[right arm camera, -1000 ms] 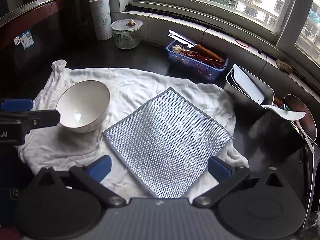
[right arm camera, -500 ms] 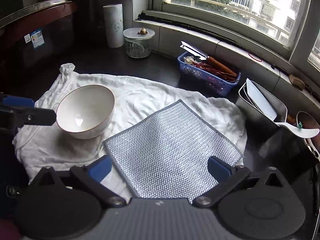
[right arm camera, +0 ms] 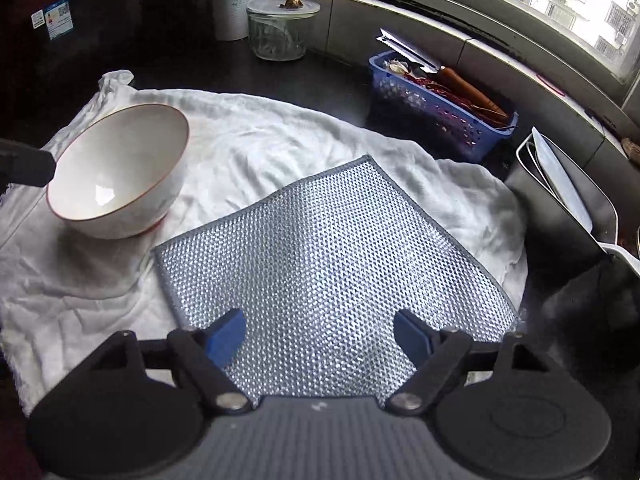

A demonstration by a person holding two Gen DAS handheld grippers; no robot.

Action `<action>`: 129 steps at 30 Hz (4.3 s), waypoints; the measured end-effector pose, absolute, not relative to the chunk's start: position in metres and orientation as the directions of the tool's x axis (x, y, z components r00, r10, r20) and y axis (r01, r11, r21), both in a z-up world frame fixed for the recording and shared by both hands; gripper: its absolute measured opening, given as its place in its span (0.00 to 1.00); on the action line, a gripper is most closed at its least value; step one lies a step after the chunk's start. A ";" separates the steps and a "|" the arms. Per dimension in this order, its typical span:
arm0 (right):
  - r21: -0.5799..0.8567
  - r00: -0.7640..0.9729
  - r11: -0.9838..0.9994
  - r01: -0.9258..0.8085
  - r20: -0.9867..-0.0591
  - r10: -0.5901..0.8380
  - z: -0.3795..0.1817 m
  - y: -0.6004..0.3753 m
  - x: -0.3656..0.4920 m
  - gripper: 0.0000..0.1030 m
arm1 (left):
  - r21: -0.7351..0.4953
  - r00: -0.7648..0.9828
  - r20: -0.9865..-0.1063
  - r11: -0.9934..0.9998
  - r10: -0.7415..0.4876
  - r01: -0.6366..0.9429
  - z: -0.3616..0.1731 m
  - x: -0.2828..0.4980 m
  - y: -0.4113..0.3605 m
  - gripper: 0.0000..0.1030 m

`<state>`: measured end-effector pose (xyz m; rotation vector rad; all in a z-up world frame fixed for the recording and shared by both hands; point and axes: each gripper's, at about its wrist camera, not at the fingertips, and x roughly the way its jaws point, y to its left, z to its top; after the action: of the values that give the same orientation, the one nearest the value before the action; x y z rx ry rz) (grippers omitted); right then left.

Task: Clean bowl
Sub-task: 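Grasp the grey mesh pad edge with the right tool and lift it, then grasp the bowl rim with the left tool while the right tool carries the pad over, then hold the bowl with the left tool while the right tool scrubs inside with the pad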

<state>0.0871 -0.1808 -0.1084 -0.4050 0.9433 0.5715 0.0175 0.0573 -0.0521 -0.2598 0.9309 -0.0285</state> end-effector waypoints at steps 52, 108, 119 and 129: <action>0.145 0.265 0.689 -0.710 -0.852 0.452 -0.079 -0.163 0.137 0.55 | -0.269 0.576 -0.805 0.952 -0.140 -0.144 -0.064 0.028 0.067 0.83; -0.079 0.232 0.330 -0.941 -0.860 0.455 -0.105 -0.060 0.100 0.10 | -0.090 0.534 -0.840 0.995 -0.102 0.047 -0.073 0.042 0.044 0.23; 0.065 0.157 0.426 -0.902 -0.871 0.466 -0.103 -0.067 0.096 0.16 | -0.344 0.487 -0.837 0.932 -0.249 -0.114 -0.087 0.036 0.067 0.16; 0.194 0.134 0.530 -0.825 -0.846 0.517 -0.106 -0.086 0.080 0.13 | -0.758 0.584 -0.652 0.400 -0.483 -0.515 -0.151 -0.009 0.110 0.14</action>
<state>0.0804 -0.0864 -0.1062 -0.3575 1.0422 1.0031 -0.0086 0.1103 -0.1511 -1.2193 1.0145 0.0258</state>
